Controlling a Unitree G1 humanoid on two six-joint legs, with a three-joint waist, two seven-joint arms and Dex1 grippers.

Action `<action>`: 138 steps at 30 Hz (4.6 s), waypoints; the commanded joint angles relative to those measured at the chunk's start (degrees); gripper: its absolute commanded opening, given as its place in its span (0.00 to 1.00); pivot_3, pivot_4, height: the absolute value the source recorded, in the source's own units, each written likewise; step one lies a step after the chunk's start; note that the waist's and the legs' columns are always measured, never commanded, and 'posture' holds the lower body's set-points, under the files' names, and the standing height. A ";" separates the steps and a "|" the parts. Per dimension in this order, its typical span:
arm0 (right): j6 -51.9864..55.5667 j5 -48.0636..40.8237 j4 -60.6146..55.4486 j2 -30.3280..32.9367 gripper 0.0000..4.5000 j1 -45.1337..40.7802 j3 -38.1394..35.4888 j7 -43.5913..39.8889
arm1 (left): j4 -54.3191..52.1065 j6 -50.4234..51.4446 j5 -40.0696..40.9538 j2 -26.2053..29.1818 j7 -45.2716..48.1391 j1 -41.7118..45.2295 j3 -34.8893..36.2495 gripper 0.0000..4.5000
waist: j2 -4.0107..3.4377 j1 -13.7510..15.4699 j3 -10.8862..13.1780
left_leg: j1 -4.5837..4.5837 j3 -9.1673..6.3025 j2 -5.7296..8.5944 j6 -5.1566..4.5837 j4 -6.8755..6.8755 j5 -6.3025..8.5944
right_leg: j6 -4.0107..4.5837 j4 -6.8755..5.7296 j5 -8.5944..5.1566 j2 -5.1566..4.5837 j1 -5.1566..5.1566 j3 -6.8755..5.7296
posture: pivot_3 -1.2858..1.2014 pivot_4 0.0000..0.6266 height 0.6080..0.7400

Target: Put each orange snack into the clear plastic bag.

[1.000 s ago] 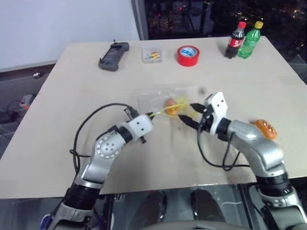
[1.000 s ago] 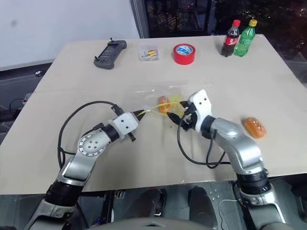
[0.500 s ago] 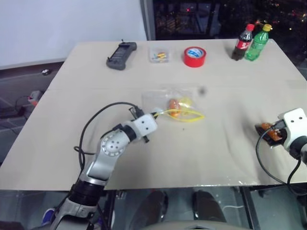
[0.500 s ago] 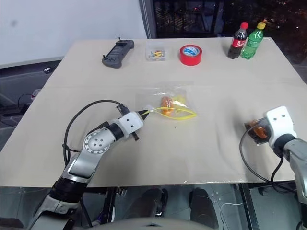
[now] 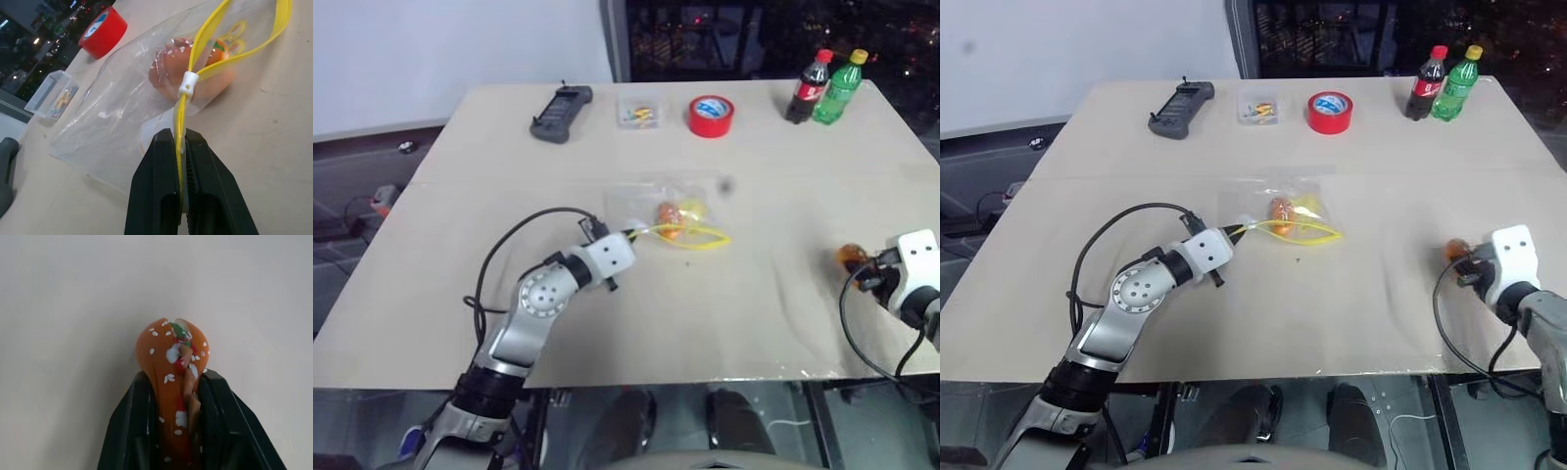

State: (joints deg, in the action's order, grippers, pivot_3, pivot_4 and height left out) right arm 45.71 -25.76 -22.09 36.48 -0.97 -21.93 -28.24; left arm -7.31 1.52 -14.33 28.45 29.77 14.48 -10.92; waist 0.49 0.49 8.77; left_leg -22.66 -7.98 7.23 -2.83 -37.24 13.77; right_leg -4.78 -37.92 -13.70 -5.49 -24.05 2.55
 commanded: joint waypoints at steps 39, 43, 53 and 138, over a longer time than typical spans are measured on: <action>4.11 0.68 1.50 -20.30 0.21 -22.22 30.38 3.78 | -13.52 8.43 0.59 0.46 0.91 -3.39 2.37 0.00 | 0.02 0.02 0.01 | -0.10 -0.21 0.14 0.18 0.02 -0.10 | 0.02 0.08 0.00 0.12 -0.01 -0.19 | 0.52 0.24 1.00; 3.05 1.76 2.38 -20.79 0.21 -22.60 30.75 4.10 | -14.04 8.72 0.89 0.48 1.26 -3.43 2.46 0.00 | 0.03 0.04 0.01 | -0.10 -0.21 0.14 0.18 0.02 -0.10 | 0.02 0.08 0.00 0.12 -0.01 -0.19 | 0.52 0.24 1.00; 6.89 -2.06 8.13 -33.19 0.21 -24.46 22.80 12.80 | -15.86 8.12 1.76 0.88 2.98 -5.61 1.54 0.00 | 0.00 -1.12 0.02 | -0.09 -0.22 0.14 0.19 0.04 -0.10 | 0.02 0.06 0.00 0.14 -0.02 -0.18 | 0.52 0.24 1.00; 4.26 6.78 10.77 -30.80 0.99 -22.88 29.62 2.39 | -13.22 11.04 22.61 0.29 5.69 -10.41 11.22 0.00 | -0.06 -1.31 0.06 | -0.04 -0.21 0.03 0.25 0.07 -0.07 | 0.04 0.09 0.00 0.25 -0.03 -0.14 | 0.52 0.24 1.00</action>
State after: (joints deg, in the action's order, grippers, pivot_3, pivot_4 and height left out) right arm 51.56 -18.89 -11.28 6.49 -22.45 8.31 -26.82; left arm -18.08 13.59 8.18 28.61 35.97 4.13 -0.09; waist 0.44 -0.82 8.83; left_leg -22.71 -8.19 7.26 -2.58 -37.16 13.70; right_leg -4.74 -37.83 -13.70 -5.24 -24.08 2.41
